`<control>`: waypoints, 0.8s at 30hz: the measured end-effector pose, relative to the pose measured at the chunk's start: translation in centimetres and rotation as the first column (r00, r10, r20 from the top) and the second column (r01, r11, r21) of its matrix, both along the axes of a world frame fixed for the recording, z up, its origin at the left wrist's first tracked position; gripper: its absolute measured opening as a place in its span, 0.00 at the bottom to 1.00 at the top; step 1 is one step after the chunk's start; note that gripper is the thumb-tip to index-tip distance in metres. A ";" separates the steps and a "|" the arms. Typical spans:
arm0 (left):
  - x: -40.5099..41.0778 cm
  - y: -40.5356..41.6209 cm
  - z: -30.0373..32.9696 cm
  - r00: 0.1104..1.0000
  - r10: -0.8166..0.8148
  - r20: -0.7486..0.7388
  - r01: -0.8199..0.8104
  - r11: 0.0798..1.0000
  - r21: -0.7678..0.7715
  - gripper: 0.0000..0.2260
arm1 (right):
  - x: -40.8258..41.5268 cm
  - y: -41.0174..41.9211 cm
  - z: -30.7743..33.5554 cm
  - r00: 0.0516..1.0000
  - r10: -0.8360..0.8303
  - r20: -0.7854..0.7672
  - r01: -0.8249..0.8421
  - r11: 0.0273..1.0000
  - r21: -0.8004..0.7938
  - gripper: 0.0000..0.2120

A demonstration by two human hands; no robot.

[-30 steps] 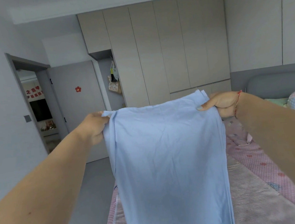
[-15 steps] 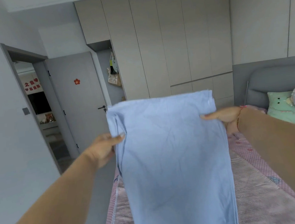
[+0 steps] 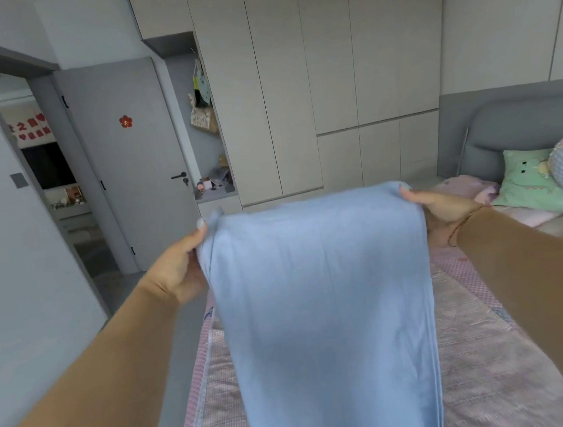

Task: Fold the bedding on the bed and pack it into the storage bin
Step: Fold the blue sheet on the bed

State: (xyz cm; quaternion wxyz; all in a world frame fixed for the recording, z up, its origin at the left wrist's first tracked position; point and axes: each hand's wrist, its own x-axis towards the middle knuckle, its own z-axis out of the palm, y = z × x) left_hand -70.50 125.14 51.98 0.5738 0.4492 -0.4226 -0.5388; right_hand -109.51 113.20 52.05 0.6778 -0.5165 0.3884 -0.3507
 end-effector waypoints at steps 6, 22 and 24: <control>-1.4 0.1 -3.9 0.964 0.045 0.261 -0.096 0.977 0.188 0.28 | 0.6 -0.2 -2.3 0.968 0.071 -0.241 -0.062 0.997 0.045 0.29; -1.7 0.2 -0.1 0.967 -0.016 0.254 -0.005 0.997 0.083 0.23 | 1.3 0.3 0.6 0.958 0.039 -0.283 -0.055 0.997 -0.050 0.16; -2.1 0.2 0.9 0.976 0.078 0.203 -0.088 0.995 0.041 0.18 | 1.9 0.4 1.6 0.980 -0.036 -0.197 0.021 0.997 -0.081 0.12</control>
